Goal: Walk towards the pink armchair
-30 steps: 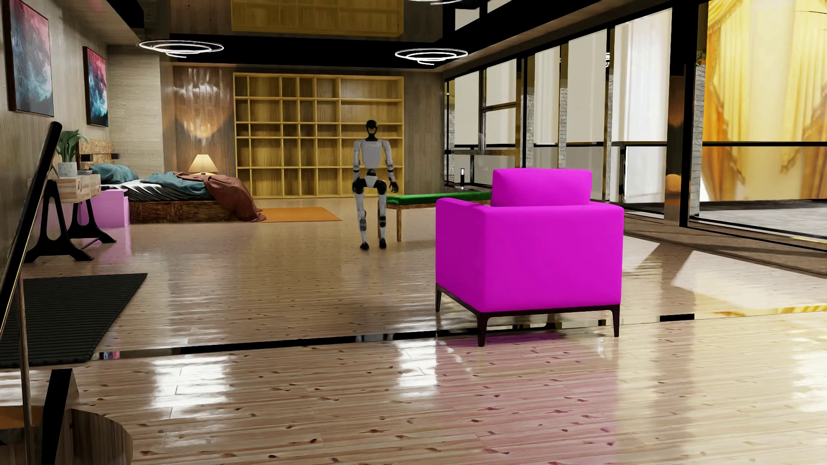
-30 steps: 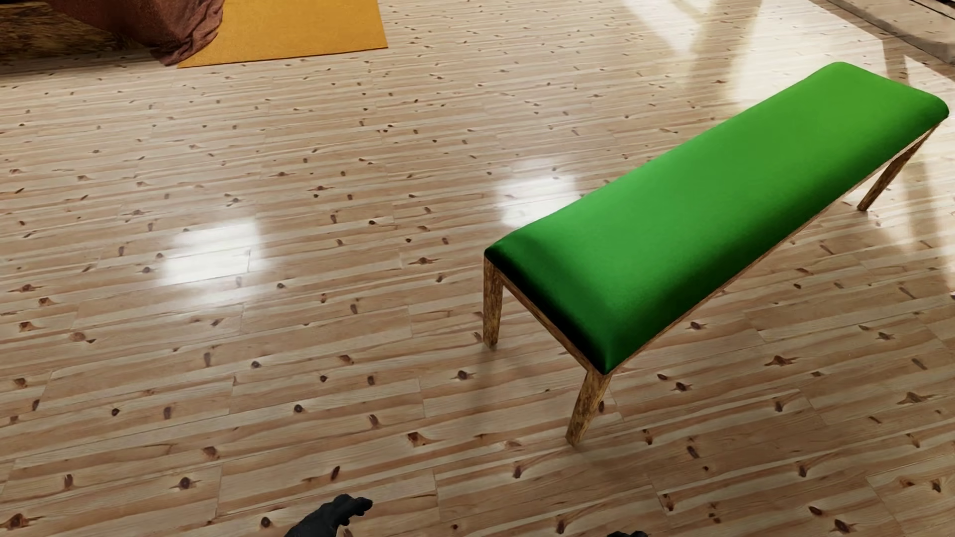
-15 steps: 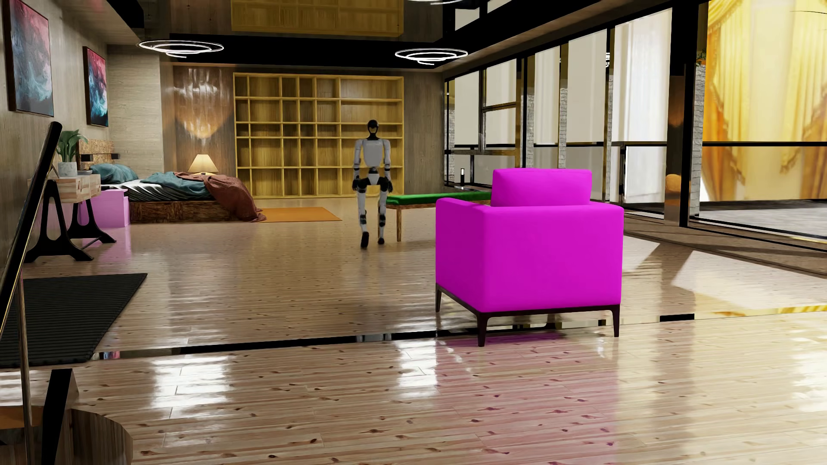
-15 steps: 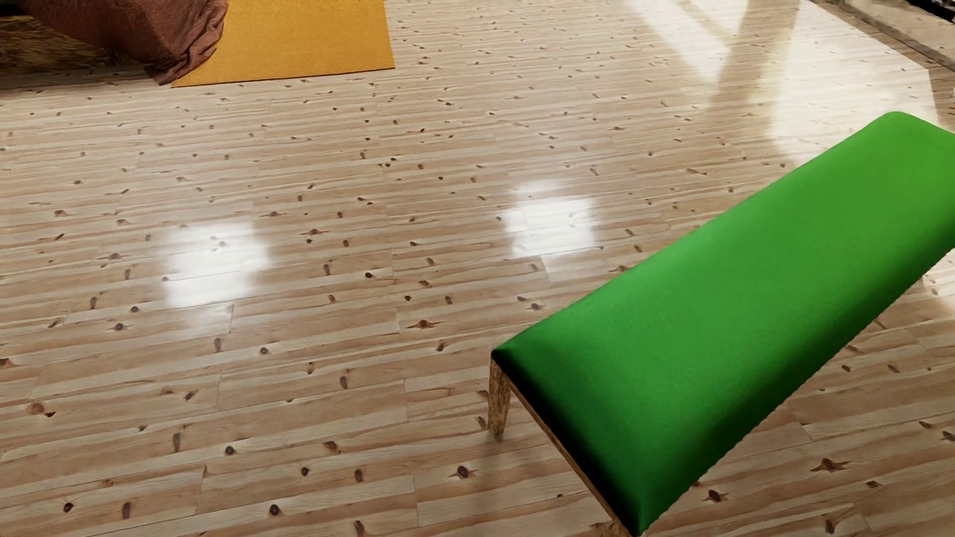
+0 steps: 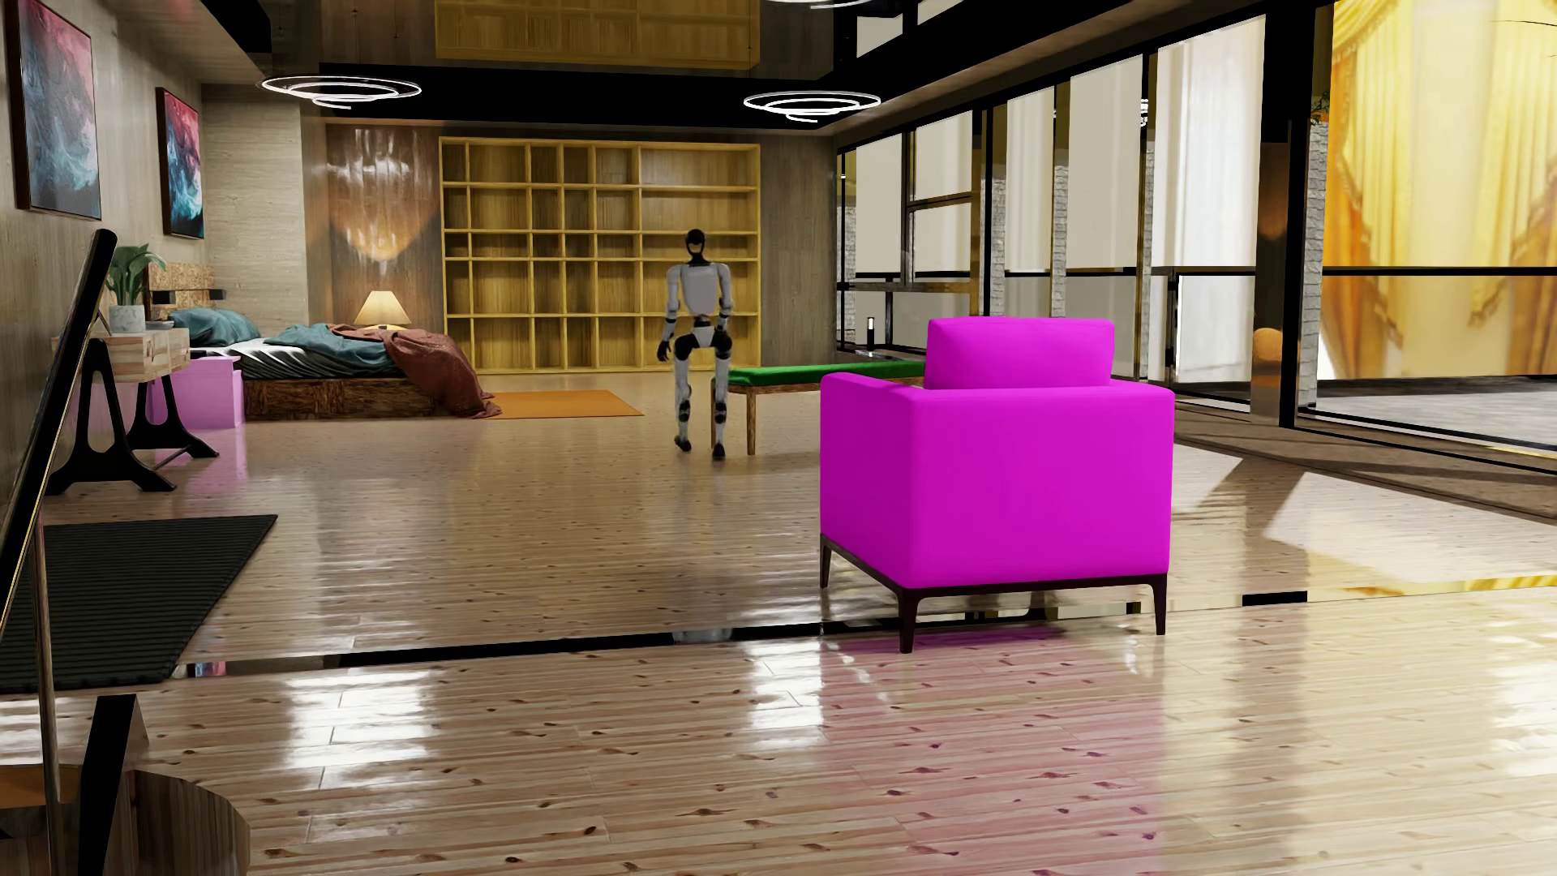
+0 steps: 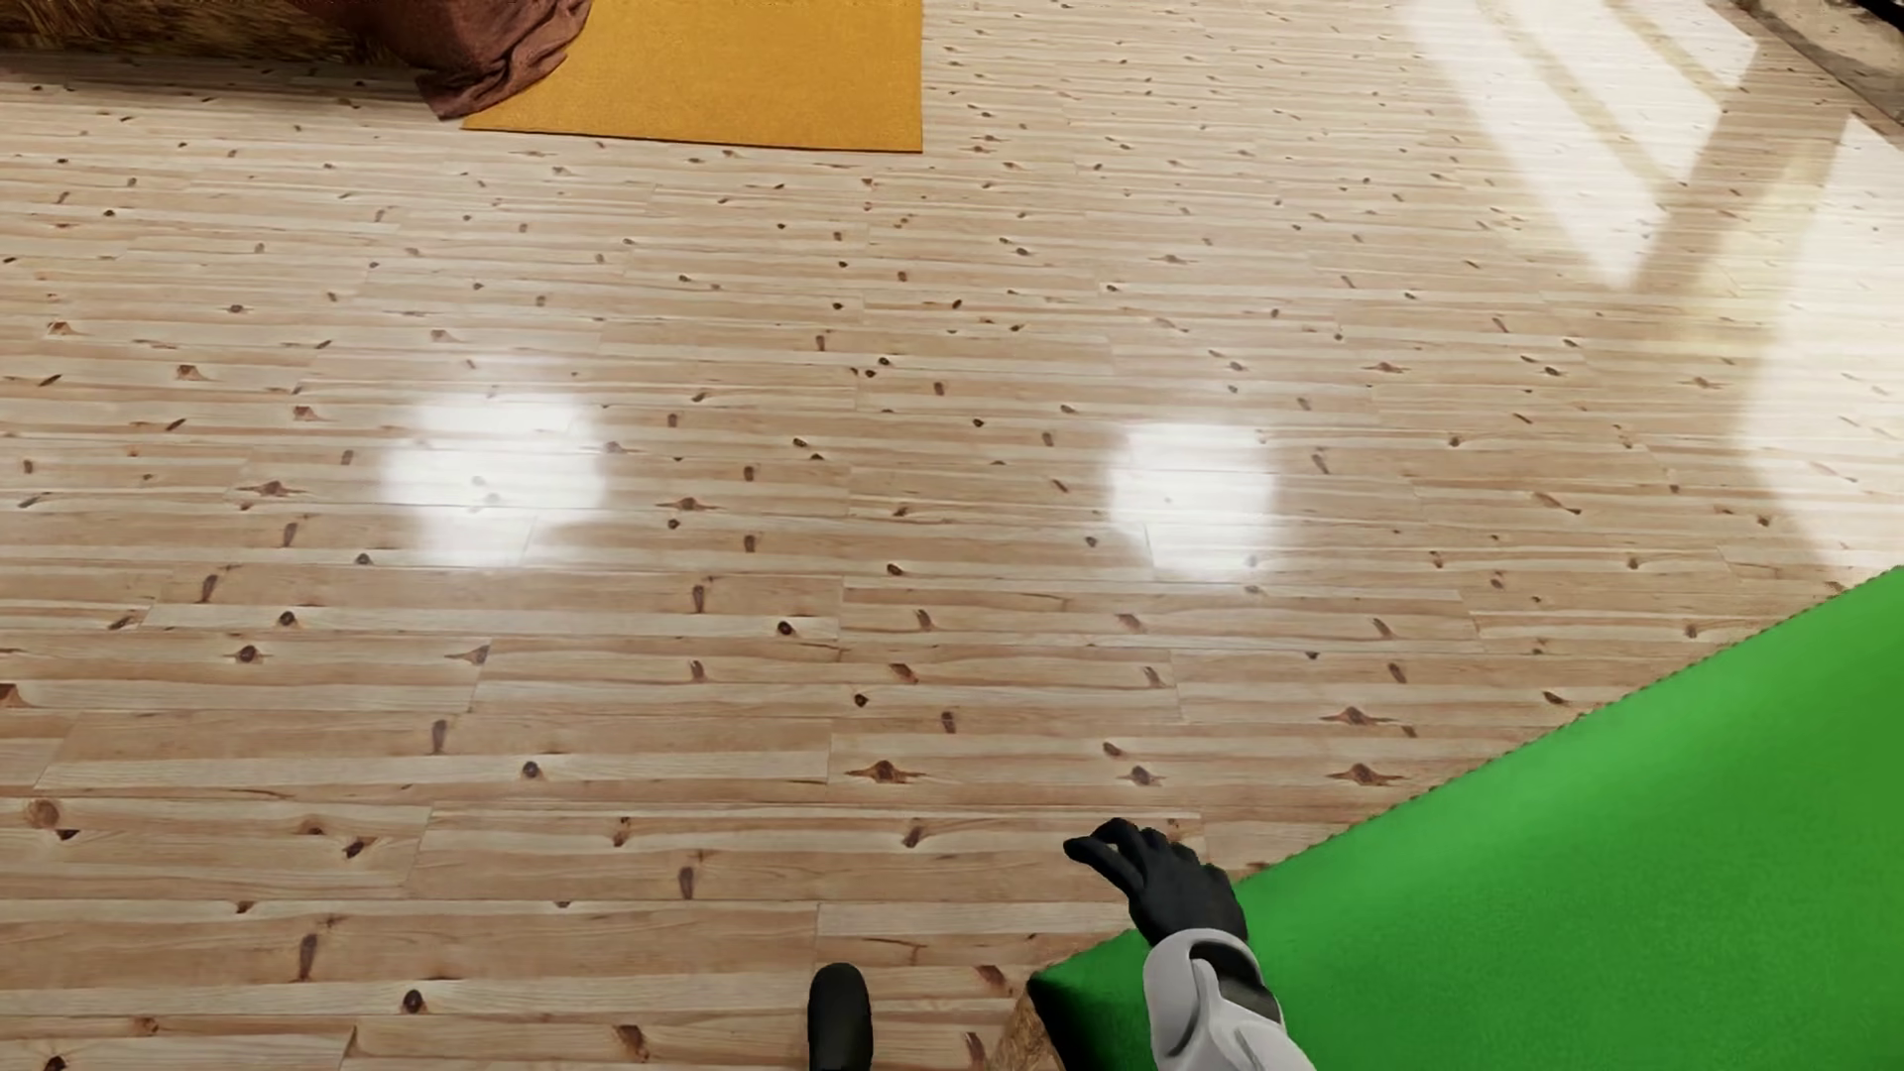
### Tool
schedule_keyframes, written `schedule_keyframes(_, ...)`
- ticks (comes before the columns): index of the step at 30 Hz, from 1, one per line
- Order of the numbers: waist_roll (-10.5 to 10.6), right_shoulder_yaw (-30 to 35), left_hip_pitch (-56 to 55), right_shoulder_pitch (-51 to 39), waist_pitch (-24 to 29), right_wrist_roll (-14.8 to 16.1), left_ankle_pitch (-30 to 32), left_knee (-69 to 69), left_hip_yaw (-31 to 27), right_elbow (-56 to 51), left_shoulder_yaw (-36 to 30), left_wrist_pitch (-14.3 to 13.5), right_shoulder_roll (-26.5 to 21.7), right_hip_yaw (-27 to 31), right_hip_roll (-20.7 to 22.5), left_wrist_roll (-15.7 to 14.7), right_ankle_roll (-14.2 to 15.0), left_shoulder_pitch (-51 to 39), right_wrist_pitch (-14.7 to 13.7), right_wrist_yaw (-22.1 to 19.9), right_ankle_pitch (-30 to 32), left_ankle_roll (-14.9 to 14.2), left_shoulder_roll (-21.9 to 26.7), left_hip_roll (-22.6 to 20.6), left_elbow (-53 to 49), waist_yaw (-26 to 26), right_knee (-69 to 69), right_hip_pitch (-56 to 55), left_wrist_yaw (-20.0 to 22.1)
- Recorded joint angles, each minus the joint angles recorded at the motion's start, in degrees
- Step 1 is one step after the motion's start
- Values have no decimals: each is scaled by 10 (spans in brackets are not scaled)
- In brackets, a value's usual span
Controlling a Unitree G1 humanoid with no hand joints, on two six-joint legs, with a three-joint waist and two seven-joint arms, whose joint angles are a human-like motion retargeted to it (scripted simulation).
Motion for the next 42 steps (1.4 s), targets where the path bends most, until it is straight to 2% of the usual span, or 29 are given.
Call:
schedule_keyframes(2,-10,17,19,18,-8,-8,78,20,-8,-1,6,2,-3,15,-12,9,7,6,5,1,19,86,-13,-21,14,3,0,36,-6)
schedule_keyframes(3,-19,21,38,34,-13,-10,96,25,-5,4,10,4,-2,23,-23,12,10,10,13,3,44,88,-21,-31,22,4,9,50,-4)
schedule_keyframes(5,-40,21,72,73,-24,-10,65,36,7,29,15,7,2,31,-55,20,32,14,41,19,129,107,-31,-53,42,2,69,50,-5)
schedule_keyframes(6,-50,29,86,90,-27,-12,45,45,14,45,14,6,0,39,-73,26,50,13,51,42,176,114,-34,-65,50,1,129,30,-10)
schedule_keyframes(7,-57,50,96,102,-28,-20,22,60,23,58,12,1,-10,45,-95,32,73,8,47,77,226,123,-37,-75,55,-1,212,-5,-15)
schedule_keyframes(9,-72,104,112,121,-23,-48,-26,100,44,55,4,-20,-57,68,-142,41,132,-11,8,154,327,139,-43,-98,62,-3,399,-101,-6)
schedule_keyframes(10,-79,113,126,128,-19,-52,-47,111,57,47,-1,-32,-80,98,-146,46,156,-26,-5,176,353,141,-46,-109,67,-5,476,-152,4)
schedule_keyframes(11,-86,106,144,133,-15,-48,-64,115,70,41,-9,-38,-92,129,-135,51,164,-35,2,180,331,142,-47,-118,62,-4,529,-199,12)
schedule_keyframes(13,-93,57,182,149,-8,-19,-93,121,80,39,-20,-38,-86,166,-133,64,152,-62,42,131,244,144,-48,-133,69,-8,558,-276,27)
schedule_keyframes(14,-95,23,198,160,-6,1,-105,125,76,29,-18,-34,-76,171,-136,63,120,-79,60,99,178,144,-46,-138,71,-14,536,-307,26)
schedule_keyframes(16,-94,-21,232,178,-3,36,-122,122,60,4,-11,-37,-54,168,-138,53,73,-107,67,63,89,144,-41,-142,61,-32,429,-350,28)
schedule_keyframes(17,-92,-24,250,183,-3,40,-127,114,51,-5,-13,-45,-48,160,-137,48,50,-117,63,63,75,144,-36,-143,50,-41,351,-361,33)
schedule_keyframes(18,-90,-20,267,185,-3,36,-130,104,41,-11,-21,-55,-44,148,-136,45,43,-124,57,69,86,143,-29,-143,37,-49,265,-367,38)
schedule_keyframes(20,-85,-15,301,187,-5,23,-135,82,25,-15,-45,-73,-35,121,-131,37,61,-135,50,78,147,141,-16,-146,16,-60,88,-362,43)
schedule_keyframes(22,-81,-16,336,187,-6,14,-140,62,13,-8,-60,-76,-20,62,-133,17,66,-139,51,78,161,137,-9,-148,6,-63,-34,-346,36)
schedule_keyframes(23,-79,-14,353,186,-7,9,-140,59,7,0,-61,-72,-12,40,-132,1,45,-137,53,80,184,134,-10,-147,5,-64,-48,-339,31)
schedule_keyframes(24,-75,-10,367,184,-8,2,-139,61,-1,10,-61,-67,-6,37,-126,-13,10,-133,54,84,217,129,-11,-143,5,-66,-40,-333,27)
schedule_keyframes(25,-70,-7,382,182,-10,-5,-131,71,-8,23,-61,-60,0,38,-120,-24,5,-127,56,90,236,122,-11,-136,7,-67,-31,-320,27)
schedule_keyframes(27,-52,-5,396,173,-15,-20,-86,110,-16,52,-56,-36,14,23,-101,-32,-18,-105,64,104,219,102,-11,-110,21,-67,-15,-291,30)
schedule_keyframes(28,-42,-7,390,167,-17,-25,-42,148,-19,62,-56,-24,20,19,-88,-29,-30,-92,65,110,200,77,-10,-93,31,-66,-6,-276,23)
schedule_keyframes(30,-24,-17,343,155,-18,-26,50,281,-36,58,-72,-22,29,11,-57,-11,-42,-71,53,114,160,-7,7,-59,41,-66,21,-257,-19)
schedule_keyframes(31,-16,-22,304,148,-16,-25,97,372,-38,47,-79,-30,34,8,-40,3,-46,-63,43,108,139,-28,22,-42,40,-67,38,-249,-41)
schedule_keyframes(33,3,-32,212,130,-10,-24,176,542,-30,30,-79,-24,40,1,-5,20,-47,-55,23,82,100,-29,44,10,43,-70,63,-233,-45)
schedule_keyframes(35,21,-45,126,102,-5,-24,75,628,-65,26,-58,7,45,17,33,19,-49,-47,22,57,74,-19,46,45,49,-65,68,-207,-17)
schedule_keyframes(36,28,-50,93,86,-4,-25,30,628,-68,27,-48,16,46,36,48,16,-51,-41,26,50,64,10,43,60,50,-61,68,-194,-7)
schedule_keyframes(37,33,-51,63,68,-4,-26,-13,605,-71,29,-39,17,48,60,62,11,-51,-34,28,47,52,28,40,68,47,-55,74,-185,-3)
schedule_keyframes(39,36,-38,17,37,-2,-31,-77,510,-96,31,-31,2,49,116,83,4,-51,-25,20,51,31,77,40,55,31,-40,88,-169,-6)
schedule_keyframes(40,35,-27,5,26,-2,-34,-90,443,-133,29,-27,-2,48,146,90,3,-50,-23,12,54,24,70,39,29,23,-33,88,-159,-5)
schedule_keyframes(42,29,-5,14,15,-5,-36,-83,286,-296,24,-16,-2,47,205,97,0,-49,-23,-2,57,13,5,34,-51,7,-20,82,-138,-1)
